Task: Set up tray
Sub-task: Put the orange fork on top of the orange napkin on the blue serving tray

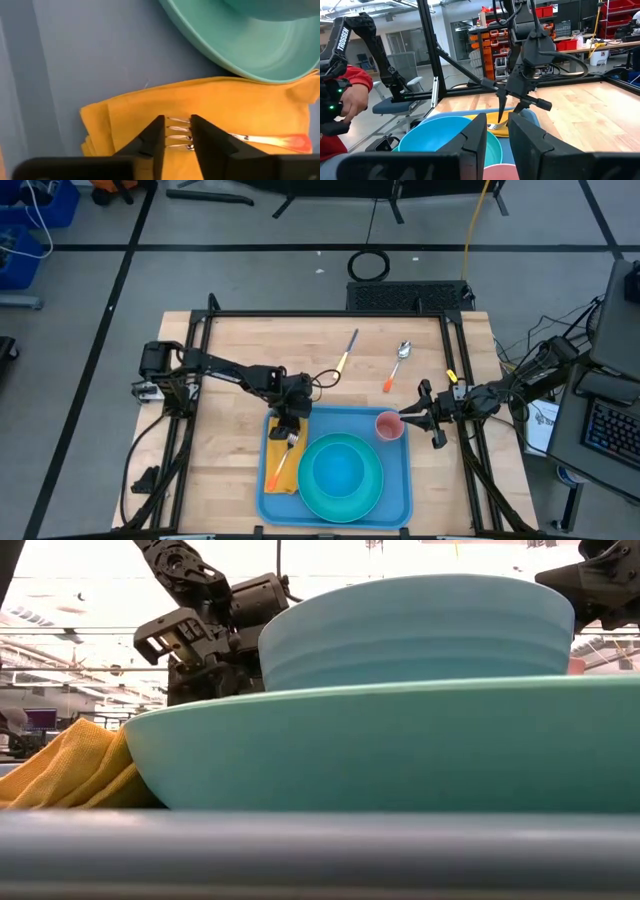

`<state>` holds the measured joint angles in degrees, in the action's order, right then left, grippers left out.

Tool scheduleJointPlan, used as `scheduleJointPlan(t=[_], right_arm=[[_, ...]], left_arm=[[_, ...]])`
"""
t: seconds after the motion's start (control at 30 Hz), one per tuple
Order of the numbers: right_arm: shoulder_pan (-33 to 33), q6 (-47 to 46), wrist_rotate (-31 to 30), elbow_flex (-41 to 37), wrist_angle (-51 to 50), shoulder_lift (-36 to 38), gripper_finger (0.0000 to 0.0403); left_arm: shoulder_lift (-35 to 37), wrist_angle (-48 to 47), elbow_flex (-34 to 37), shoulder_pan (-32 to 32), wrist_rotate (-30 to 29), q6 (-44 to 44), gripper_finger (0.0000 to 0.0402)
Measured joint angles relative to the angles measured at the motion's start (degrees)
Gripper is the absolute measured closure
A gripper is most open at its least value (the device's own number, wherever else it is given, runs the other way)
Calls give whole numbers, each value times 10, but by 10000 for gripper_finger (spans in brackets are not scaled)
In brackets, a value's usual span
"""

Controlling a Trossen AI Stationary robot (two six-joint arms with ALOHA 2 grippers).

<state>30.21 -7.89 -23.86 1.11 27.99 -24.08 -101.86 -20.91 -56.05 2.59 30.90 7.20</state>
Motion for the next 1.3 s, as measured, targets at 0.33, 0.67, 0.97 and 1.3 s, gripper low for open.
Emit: scheduleJointPlan(t=[0.33,0.67,0.97,1.3], right_arm=[[0,0,0,0,0,0,330],[0,0,0,0,0,0,330],[0,0,0,0,0,0,330],[0,0,0,0,1,0,330]], left_arm=[[0,0,0,9,-9,0,393],[0,-19,0,16,-10,-5,392],[4,-38,0,18,-7,-15,393],[50,-70,0,19,-31,-17,396]])
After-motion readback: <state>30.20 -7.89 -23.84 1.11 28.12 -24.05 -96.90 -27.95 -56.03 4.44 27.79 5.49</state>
